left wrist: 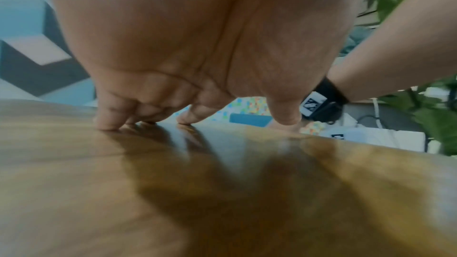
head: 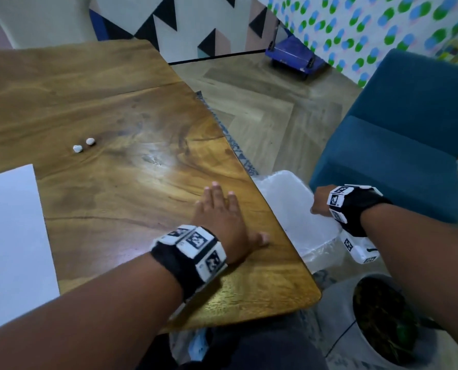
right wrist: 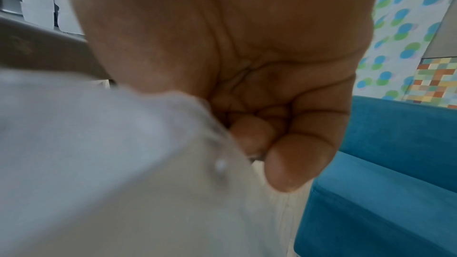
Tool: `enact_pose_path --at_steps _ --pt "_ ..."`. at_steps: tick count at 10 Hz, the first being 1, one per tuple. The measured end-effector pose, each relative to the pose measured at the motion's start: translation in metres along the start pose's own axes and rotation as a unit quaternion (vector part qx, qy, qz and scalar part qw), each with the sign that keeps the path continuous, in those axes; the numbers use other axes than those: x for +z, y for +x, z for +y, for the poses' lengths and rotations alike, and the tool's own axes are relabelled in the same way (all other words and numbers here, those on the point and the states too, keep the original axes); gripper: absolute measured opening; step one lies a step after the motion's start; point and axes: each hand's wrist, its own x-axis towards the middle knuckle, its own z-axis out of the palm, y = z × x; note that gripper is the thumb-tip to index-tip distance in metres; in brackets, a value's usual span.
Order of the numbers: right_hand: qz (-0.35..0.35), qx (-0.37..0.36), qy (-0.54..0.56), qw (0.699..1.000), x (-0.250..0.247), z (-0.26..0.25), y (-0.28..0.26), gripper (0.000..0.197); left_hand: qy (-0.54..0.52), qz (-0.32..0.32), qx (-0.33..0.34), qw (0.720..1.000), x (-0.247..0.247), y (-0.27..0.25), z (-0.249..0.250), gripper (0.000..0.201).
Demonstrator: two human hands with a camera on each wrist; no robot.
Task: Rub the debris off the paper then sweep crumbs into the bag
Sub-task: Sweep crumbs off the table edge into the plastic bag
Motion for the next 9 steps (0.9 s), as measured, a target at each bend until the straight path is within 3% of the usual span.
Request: enact_pose_path --at_steps 1,2,3,4,5,6,8,9 --pt "-0.012 -0.010 -0.021 1.000 0.037 0.034 0.097 0.029 -0.015 -0.021 0.115 0.993 0.005 -0.006 0.033 0.117" --pt "0.021 -0.037 -0.045 0.998 0.020 0.027 0.066 0.030 -0.030 -0.015 0.160 0.987 -0.001 0.000 0.052 0.116" --pt "0.066 -0.059 0.021 0.996 -0.004 0.004 -0.018 0.016 -0.034 0.040 0.080 0.995 -0.021 0.017 0.013 0.113" --pt "0.072 -0.051 0.073 0.993 -0.004 0.003 -0.025 0.031 -0.037 0.084 -0.077 0.993 -0.032 0.030 -0.063 0.108" --pt "0.068 -0.043 0.094 0.992 0.007 0.008 -0.012 0.031 -0.044 0.075 -0.159 0.983 -0.028 0.042 -0.115 0.115" --pt "0.058 -0.039 0.086 0.994 0.001 0.002 -0.028 0.031 -0.042 0.070 -0.158 0.984 -0.023 0.042 -0.087 0.119" --pt "0.051 -0.051 0.057 0.996 -0.006 0.000 -0.044 0.030 -0.003 0.000 0.050 0.999 -0.029 0.049 0.028 0.114" --pt "0.055 -0.046 0.006 0.997 -0.004 0.005 -0.045 0.030 -0.009 0.008 0.135 0.991 -0.027 0.037 0.036 0.109"
